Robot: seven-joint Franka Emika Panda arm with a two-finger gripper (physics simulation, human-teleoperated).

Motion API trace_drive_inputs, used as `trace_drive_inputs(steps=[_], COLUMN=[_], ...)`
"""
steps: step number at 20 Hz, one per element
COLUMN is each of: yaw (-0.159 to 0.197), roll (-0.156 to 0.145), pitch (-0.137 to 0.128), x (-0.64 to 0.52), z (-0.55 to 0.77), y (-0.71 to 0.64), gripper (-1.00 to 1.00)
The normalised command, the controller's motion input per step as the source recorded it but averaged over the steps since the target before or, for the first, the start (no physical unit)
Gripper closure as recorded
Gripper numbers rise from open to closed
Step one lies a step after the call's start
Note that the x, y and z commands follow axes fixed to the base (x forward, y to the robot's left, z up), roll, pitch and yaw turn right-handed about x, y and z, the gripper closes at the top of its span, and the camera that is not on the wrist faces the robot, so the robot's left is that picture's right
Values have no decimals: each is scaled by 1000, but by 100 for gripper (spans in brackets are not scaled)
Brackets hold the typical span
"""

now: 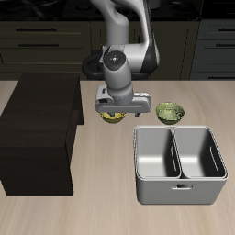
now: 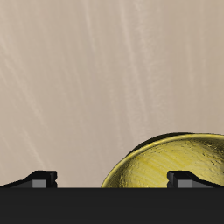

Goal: Place the yellow bowl on top of the shelf

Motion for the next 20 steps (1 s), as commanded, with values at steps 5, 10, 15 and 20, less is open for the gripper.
trace_drive_inputs(steps=[5,10,15,20], yaw=[-22,-11,-2,38], roll=[43,17,6,13], pitch=[-14,-6,-33,-75], x=[-100,-47,-33,-83], z=[-141,-6,228,555], y=[30,0,-31,-38], gripper=[100,100,100,100])
